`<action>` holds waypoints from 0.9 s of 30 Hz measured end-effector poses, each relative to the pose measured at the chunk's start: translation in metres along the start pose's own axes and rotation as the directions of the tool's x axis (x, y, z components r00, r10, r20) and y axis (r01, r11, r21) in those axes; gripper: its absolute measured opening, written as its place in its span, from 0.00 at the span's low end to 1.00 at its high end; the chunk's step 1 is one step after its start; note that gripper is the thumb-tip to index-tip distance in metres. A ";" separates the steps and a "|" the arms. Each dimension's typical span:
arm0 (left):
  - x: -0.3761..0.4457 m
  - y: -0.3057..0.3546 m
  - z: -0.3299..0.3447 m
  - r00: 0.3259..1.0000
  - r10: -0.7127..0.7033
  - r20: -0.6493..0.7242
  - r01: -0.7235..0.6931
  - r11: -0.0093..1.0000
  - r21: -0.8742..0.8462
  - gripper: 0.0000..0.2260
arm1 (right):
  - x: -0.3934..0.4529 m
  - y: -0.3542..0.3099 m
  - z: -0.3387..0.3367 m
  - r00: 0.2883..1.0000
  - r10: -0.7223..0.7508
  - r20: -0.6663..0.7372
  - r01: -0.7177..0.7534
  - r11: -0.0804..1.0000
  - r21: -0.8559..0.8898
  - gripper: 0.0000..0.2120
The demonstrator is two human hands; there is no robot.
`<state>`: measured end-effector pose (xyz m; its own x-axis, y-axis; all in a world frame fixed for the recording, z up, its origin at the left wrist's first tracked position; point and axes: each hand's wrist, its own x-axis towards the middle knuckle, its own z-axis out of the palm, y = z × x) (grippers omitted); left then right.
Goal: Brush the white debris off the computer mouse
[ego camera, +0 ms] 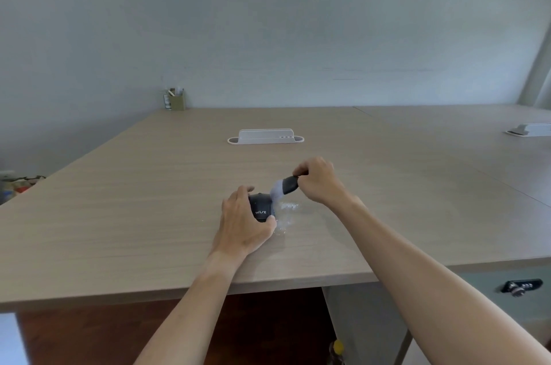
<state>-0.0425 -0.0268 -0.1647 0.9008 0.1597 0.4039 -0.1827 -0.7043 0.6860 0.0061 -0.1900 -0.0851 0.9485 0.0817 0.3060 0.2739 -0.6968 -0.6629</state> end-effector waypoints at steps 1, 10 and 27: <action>0.000 0.000 0.000 1.000 0.001 0.003 -0.001 1.000 0.006 0.29 | -0.001 0.003 -0.002 1.000 0.000 -0.019 0.000 1.000 -0.013 0.15; 0.001 -0.002 0.001 1.000 0.012 -0.003 -0.012 1.000 0.017 0.19 | -0.035 0.042 -0.005 0.993 -0.007 -0.116 -0.017 0.979 -0.205 0.12; -0.004 0.006 0.000 1.000 0.003 0.029 -0.005 0.999 0.047 0.20 | -0.065 0.029 0.018 0.998 -0.007 -0.062 -0.014 0.943 -0.332 0.07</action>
<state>-0.0474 -0.0313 -0.1622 0.9113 0.1370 0.3884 -0.1684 -0.7367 0.6549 -0.0448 -0.2026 -0.1361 0.9350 0.0424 0.3520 0.1921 -0.8951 -0.4025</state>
